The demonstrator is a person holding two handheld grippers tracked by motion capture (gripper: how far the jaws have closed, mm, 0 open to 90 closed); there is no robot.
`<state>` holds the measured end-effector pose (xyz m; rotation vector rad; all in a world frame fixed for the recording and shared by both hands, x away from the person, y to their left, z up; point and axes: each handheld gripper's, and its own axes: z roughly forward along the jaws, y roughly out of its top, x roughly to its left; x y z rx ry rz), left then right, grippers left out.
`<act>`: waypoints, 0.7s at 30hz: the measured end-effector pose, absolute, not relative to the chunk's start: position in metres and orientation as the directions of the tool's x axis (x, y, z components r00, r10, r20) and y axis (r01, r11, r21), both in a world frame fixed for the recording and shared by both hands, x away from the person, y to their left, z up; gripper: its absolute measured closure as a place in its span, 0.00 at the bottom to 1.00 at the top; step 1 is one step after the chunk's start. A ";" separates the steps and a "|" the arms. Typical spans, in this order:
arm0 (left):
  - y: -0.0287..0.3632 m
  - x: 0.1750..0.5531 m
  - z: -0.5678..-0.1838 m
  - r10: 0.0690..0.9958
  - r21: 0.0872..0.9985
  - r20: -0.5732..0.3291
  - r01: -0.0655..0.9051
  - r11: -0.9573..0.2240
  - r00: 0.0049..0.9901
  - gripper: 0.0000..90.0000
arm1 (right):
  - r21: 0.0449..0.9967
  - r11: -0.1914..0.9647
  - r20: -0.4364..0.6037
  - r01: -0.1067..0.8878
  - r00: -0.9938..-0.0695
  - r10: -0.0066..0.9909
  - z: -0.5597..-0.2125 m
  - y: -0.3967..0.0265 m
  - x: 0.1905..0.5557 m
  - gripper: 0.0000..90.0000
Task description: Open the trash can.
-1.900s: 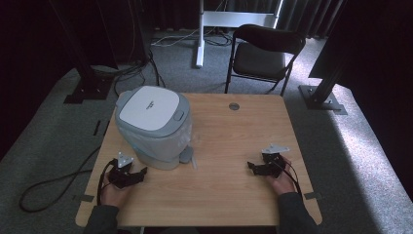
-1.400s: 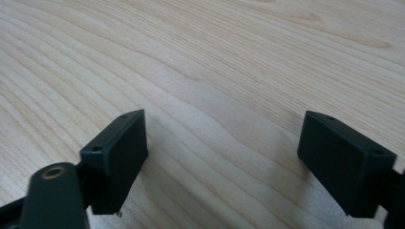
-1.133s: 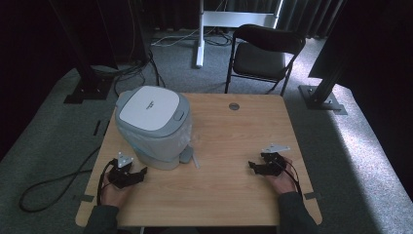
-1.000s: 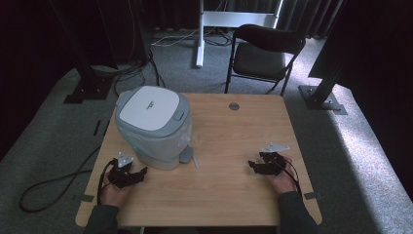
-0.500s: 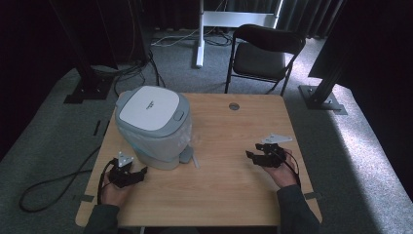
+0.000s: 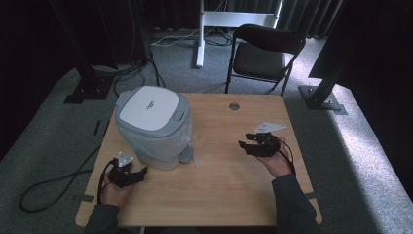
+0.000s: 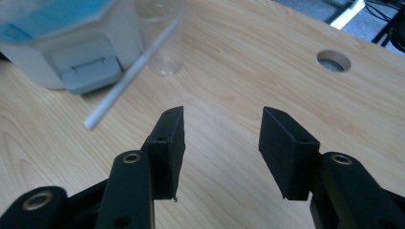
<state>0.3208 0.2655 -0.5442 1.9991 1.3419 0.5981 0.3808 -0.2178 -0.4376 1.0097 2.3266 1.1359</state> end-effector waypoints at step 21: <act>0.265 0.321 -0.544 0.928 0.729 0.015 0.632 -0.265 0.372 0.33 | 0.820 0.422 -0.008 0.386 -0.730 0.684 -0.402 -0.186 0.393 0.58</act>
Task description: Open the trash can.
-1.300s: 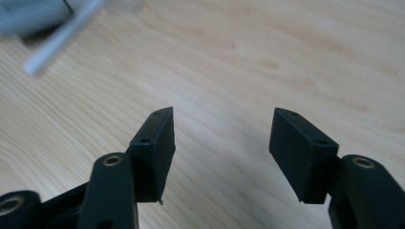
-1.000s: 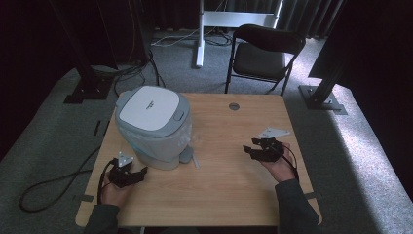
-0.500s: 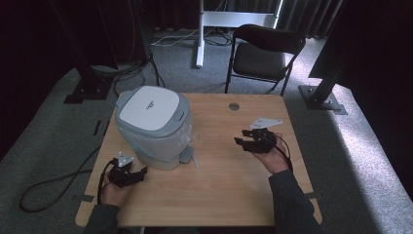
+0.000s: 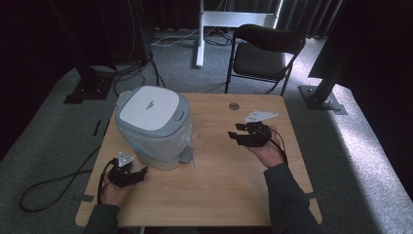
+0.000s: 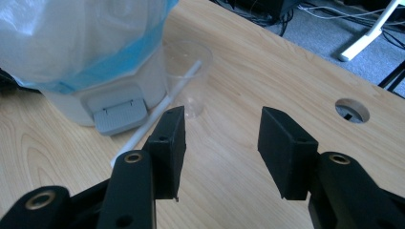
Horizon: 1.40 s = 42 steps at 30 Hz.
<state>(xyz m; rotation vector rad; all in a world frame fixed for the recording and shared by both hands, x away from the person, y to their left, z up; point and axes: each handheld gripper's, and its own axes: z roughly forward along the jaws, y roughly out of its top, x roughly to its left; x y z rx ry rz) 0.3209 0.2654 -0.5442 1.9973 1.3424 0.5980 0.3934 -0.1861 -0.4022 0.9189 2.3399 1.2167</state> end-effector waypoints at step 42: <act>0.265 0.321 -0.544 0.928 0.728 0.015 0.632 -0.265 0.372 0.33 | 0.855 0.438 -0.045 0.279 -0.800 0.599 -0.355 -0.120 0.414 0.60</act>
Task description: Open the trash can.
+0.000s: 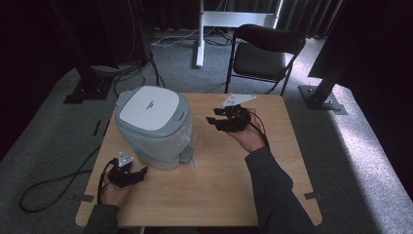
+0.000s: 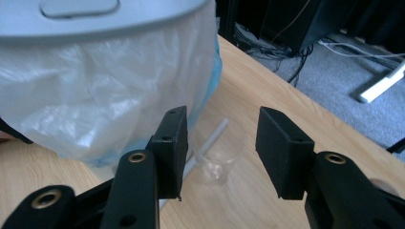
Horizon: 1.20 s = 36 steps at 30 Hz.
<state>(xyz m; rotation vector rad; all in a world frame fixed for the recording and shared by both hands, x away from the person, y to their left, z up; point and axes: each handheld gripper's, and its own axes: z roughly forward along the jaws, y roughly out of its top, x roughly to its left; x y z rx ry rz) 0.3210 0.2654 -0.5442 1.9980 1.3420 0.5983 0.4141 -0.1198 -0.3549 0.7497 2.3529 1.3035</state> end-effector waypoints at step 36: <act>0.265 0.321 -0.544 0.928 0.727 0.014 0.633 -0.266 0.373 0.33 | 0.889 0.410 -0.042 0.203 -0.856 0.515 -0.319 -0.063 0.409 0.64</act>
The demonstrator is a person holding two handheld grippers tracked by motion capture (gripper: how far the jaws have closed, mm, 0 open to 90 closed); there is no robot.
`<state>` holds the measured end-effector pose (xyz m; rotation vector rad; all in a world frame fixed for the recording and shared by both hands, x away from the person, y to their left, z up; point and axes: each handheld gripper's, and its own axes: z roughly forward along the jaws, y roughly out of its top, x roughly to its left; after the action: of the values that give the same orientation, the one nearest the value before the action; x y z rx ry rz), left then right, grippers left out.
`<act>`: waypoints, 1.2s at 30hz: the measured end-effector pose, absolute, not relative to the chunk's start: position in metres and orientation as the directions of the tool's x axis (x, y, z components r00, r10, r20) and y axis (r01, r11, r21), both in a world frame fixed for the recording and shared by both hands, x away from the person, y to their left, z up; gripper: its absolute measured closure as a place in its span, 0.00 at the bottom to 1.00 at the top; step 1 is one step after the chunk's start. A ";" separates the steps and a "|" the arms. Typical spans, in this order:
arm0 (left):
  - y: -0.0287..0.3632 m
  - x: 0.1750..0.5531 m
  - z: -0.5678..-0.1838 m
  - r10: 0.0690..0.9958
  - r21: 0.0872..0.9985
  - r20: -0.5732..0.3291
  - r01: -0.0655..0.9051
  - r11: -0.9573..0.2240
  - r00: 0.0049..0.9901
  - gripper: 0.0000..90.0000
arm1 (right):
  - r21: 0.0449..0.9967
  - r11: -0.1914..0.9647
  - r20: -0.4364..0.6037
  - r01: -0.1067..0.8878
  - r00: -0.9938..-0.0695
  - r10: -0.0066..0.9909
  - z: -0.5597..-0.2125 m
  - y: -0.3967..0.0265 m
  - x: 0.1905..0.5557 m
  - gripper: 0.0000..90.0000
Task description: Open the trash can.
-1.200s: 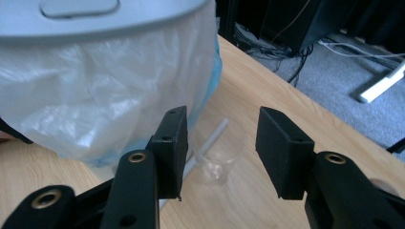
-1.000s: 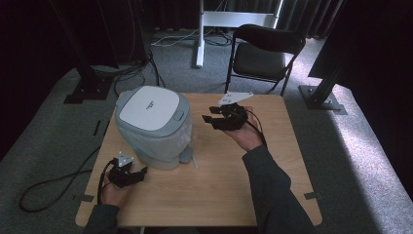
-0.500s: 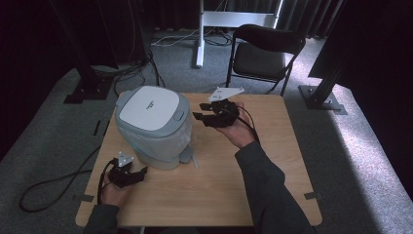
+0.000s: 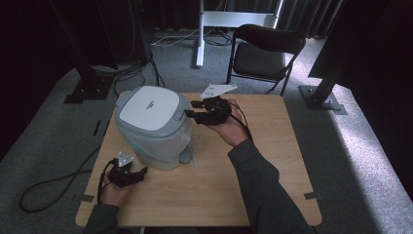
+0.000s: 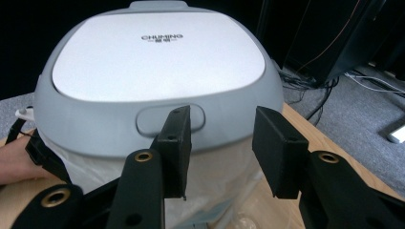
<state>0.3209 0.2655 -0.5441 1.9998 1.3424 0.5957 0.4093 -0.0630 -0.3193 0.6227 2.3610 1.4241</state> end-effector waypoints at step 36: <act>0.265 0.321 -0.544 0.928 0.727 0.015 0.633 -0.266 0.372 0.33 | 0.885 0.397 0.013 0.242 -0.867 0.499 -0.322 -0.050 0.417 0.63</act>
<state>0.3210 0.2654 -0.5441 1.9992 1.3425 0.5966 0.4172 -0.0495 -0.3216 0.6526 2.4030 1.4572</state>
